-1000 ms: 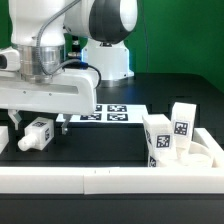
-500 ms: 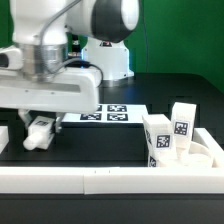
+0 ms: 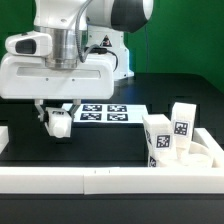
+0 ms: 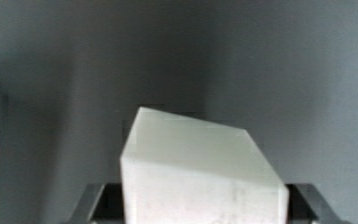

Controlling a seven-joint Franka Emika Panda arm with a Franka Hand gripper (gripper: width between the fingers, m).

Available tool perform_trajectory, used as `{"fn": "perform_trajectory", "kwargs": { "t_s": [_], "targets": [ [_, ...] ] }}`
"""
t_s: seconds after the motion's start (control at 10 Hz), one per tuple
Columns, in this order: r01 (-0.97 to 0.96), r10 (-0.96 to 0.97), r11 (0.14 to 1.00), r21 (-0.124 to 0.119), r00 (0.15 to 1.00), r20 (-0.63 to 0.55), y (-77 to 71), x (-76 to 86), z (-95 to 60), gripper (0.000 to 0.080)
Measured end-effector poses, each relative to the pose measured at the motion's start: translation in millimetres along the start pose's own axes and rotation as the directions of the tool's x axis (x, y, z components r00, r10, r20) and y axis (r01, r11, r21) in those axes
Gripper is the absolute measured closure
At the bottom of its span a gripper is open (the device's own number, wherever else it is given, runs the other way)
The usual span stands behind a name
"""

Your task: Assemble stool

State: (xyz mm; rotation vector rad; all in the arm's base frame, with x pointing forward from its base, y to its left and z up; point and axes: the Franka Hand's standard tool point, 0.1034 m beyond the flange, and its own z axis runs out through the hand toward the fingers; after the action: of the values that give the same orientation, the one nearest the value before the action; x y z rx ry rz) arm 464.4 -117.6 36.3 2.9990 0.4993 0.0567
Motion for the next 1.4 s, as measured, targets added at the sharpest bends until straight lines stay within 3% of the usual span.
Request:
{"fn": "perform_trajectory", "kwargs": {
  "t_s": [0.2,0.4,0.6,0.9,1.0,1.1,1.2,1.4],
  "targets": [
    [0.107,-0.107,0.994,0.002,0.994,0.008,-1.5,-0.3,0.4,0.0478],
    [0.125,-0.130,0.989,0.078,0.990,0.061,-17.1,-4.7,-0.5,0.0478],
    [0.258,-0.262,0.964,0.062,0.963,0.059,-21.5,-3.8,3.2,0.0478],
    [0.436,-0.440,0.897,0.067,0.896,0.055,-18.8,-4.9,3.0,0.0478],
    [0.529,-0.532,0.846,0.067,0.845,0.052,-29.7,2.3,0.6,0.0478],
    [0.654,-0.657,0.754,0.059,0.752,0.048,-47.8,12.0,-3.5,0.0478],
    [0.758,-0.759,0.651,0.050,0.649,0.051,-55.8,16.1,-3.7,0.0478],
    [0.805,-0.807,0.590,0.054,0.588,0.058,-37.5,7.6,-3.1,0.0478]
  ]
}}
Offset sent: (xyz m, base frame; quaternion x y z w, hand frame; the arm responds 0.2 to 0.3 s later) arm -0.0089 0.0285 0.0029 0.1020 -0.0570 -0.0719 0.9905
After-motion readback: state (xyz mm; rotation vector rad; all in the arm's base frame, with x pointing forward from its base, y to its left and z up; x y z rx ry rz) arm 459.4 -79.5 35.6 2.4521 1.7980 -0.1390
